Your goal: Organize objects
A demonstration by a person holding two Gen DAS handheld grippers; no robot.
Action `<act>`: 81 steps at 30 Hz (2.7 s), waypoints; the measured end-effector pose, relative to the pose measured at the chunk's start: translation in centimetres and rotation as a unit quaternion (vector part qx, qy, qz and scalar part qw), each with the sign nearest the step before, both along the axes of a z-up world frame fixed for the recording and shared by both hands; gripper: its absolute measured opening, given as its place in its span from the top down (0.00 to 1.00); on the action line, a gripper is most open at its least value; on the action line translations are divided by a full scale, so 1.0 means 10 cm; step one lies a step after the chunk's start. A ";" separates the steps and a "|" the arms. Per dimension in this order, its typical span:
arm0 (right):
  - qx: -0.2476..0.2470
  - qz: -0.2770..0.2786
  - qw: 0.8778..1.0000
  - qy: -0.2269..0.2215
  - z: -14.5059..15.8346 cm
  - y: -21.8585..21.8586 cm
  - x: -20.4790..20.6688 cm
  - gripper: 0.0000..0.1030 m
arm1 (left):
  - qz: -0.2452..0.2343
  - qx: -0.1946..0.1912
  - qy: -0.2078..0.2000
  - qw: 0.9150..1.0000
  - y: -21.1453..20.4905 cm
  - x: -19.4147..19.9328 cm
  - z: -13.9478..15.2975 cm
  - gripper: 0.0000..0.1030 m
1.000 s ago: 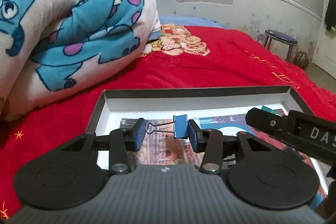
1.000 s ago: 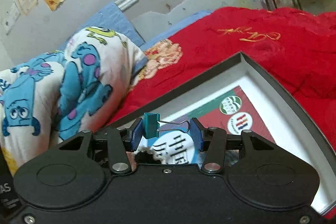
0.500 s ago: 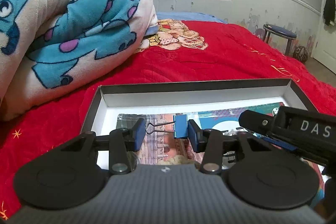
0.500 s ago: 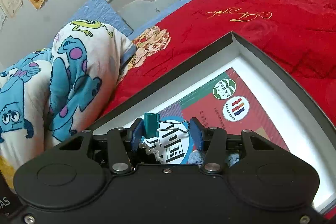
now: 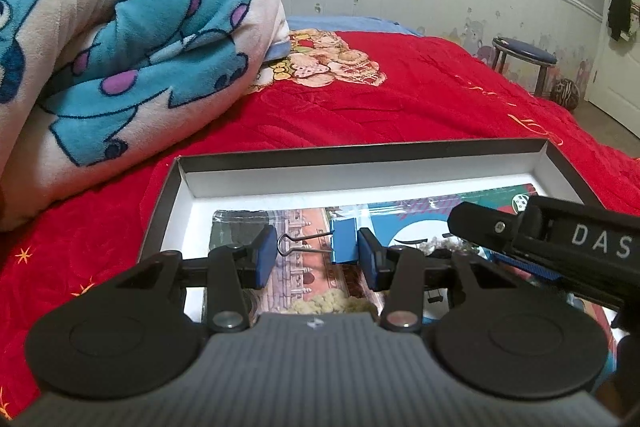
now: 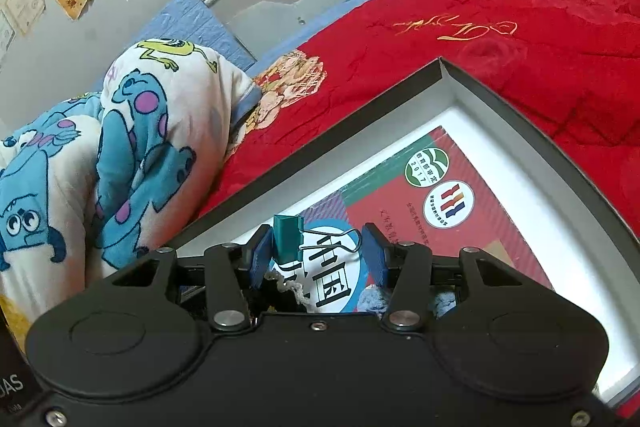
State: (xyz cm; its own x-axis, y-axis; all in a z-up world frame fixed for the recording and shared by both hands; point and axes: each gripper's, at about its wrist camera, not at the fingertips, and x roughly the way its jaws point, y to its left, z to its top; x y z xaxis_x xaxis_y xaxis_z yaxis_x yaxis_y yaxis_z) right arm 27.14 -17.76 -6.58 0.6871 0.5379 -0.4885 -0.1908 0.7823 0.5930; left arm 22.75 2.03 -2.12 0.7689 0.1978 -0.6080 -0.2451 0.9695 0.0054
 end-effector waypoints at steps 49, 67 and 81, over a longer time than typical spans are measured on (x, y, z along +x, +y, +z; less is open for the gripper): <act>-0.110 -0.021 0.972 -0.206 1.71 -0.65 -1.24 0.02 | 0.010 0.030 -0.123 0.992 0.16 -1.47 1.61 0.12; -0.179 -0.066 0.974 -0.118 1.41 -1.06 -2.26 0.00 | -0.034 0.013 -0.094 0.995 -0.23 -2.08 1.14 0.00; -0.235 -0.032 0.969 -0.074 1.17 -0.61 -2.10 0.00 | -0.036 -0.037 0.050 0.997 -0.24 -1.92 0.74 0.00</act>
